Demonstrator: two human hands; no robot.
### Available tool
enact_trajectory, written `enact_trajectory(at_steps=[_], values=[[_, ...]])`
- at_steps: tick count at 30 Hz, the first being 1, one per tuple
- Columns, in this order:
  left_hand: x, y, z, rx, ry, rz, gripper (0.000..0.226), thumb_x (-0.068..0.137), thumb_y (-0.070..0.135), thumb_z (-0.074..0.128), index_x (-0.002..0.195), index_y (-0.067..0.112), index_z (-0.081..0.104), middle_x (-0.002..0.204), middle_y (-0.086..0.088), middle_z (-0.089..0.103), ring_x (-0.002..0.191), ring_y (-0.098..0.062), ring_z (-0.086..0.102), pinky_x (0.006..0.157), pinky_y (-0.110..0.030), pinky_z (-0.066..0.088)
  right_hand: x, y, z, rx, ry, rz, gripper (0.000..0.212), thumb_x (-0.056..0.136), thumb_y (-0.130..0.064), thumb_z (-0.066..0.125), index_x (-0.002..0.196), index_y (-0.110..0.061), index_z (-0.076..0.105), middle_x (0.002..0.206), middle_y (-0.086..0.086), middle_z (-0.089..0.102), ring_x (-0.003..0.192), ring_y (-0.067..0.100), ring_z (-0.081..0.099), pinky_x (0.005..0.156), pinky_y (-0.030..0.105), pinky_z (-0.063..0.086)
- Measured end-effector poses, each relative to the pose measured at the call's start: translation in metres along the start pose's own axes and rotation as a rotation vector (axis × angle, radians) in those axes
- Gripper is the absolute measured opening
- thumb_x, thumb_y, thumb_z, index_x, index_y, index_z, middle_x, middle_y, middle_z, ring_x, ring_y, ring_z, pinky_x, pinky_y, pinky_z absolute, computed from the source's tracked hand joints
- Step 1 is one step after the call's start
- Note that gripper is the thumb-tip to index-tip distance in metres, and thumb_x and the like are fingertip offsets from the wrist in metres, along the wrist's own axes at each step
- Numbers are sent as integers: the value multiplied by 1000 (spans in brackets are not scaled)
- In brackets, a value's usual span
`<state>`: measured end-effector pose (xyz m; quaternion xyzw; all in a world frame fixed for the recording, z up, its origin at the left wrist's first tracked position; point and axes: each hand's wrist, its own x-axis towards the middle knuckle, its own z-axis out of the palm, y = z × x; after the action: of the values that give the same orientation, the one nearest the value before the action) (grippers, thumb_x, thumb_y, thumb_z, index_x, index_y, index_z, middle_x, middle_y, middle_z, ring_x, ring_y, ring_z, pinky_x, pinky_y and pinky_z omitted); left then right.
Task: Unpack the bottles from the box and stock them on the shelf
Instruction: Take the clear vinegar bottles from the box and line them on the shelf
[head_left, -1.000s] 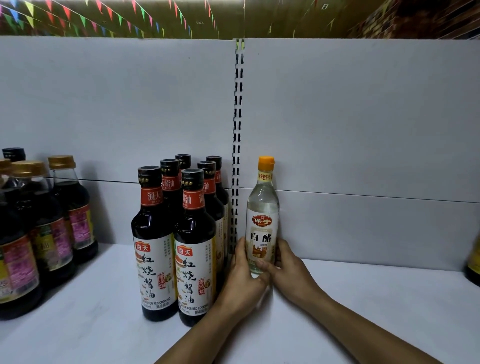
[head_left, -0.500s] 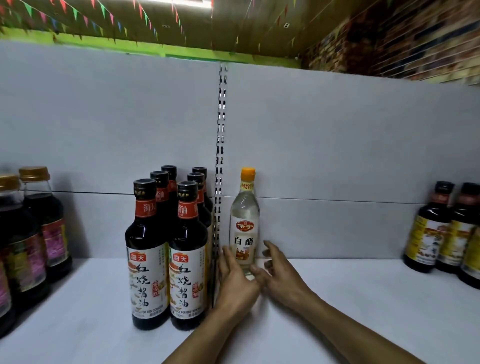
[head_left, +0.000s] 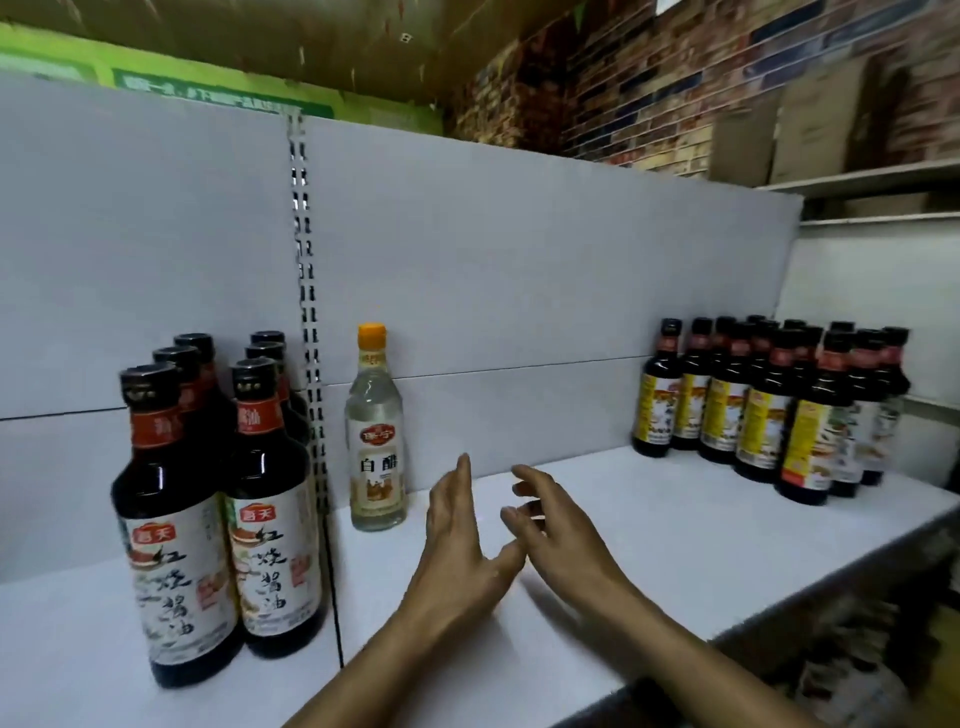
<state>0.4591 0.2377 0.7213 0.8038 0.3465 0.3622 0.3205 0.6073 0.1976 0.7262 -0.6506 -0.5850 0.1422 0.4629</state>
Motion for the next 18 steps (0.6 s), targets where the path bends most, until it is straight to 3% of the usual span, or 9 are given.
enact_trajectory(at_steps=[3, 6, 13, 18], values=[[-9, 14, 11, 26, -137, 113, 102, 85, 66, 58, 155, 49, -15, 165, 22, -5, 158, -12, 7, 126, -44, 26, -37, 3, -34, -74, 91, 22, 50, 102, -36, 57, 149, -36, 41, 138, -16, 54, 118, 3, 56, 103, 28, 50], [-17, 33, 18, 77, -203, 204, 97, 83, 75, 54, 151, 59, -13, 165, 28, -5, 156, -10, 13, 122, -45, 34, -68, 0, -61, -135, 133, 30, 51, 101, -39, 58, 148, -41, 40, 137, -22, 52, 120, -1, 54, 103, 25, 47], [-41, 93, 59, -29, -321, 352, 80, 95, 55, 59, 155, 55, 6, 158, 27, 17, 139, 4, 35, 112, -25, 43, -136, 8, -118, -105, 294, 85, 48, 99, -35, 62, 143, -42, 46, 131, -21, 58, 118, -2, 57, 102, 33, 52], [-65, 127, 127, -151, -446, 389, 70, 98, 42, 62, 151, 56, 19, 150, 24, 30, 137, 10, 37, 109, -18, 40, -193, 41, -157, -139, 399, 142, 44, 101, -30, 60, 142, -41, 49, 133, -22, 57, 122, -6, 54, 102, 25, 49]])
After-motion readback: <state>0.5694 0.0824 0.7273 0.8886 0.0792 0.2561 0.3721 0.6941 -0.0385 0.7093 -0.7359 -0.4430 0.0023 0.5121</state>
